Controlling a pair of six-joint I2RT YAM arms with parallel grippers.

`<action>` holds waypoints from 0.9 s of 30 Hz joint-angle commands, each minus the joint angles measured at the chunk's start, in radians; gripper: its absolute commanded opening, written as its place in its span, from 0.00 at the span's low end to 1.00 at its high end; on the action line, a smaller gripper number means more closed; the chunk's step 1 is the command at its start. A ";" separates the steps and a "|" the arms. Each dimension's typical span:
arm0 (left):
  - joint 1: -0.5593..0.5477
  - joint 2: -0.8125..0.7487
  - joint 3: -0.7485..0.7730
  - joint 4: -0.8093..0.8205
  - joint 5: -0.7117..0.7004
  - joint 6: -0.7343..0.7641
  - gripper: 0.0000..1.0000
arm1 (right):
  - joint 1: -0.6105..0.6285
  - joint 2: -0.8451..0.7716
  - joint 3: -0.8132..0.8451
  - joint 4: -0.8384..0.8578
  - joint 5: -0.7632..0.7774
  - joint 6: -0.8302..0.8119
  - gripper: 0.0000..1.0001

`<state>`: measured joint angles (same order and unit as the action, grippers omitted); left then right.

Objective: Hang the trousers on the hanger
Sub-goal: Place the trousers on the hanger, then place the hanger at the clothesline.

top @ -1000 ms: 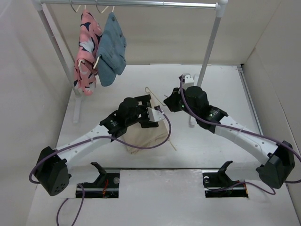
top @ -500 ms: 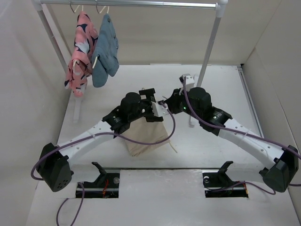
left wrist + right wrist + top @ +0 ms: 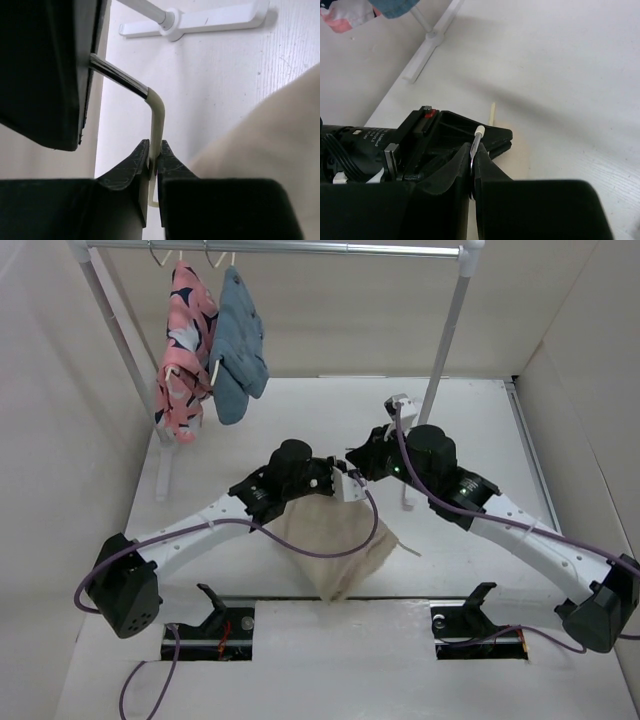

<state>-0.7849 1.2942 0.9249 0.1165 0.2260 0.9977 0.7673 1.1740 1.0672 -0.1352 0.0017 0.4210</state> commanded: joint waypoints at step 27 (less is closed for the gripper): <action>0.027 -0.181 0.136 0.014 -0.073 -0.036 0.00 | -0.034 0.021 0.323 -0.661 -0.174 -0.447 0.99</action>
<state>-0.7555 1.1305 0.9714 0.0402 0.1917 0.9970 0.7380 1.2011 1.3773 -0.7414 -0.1493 0.0078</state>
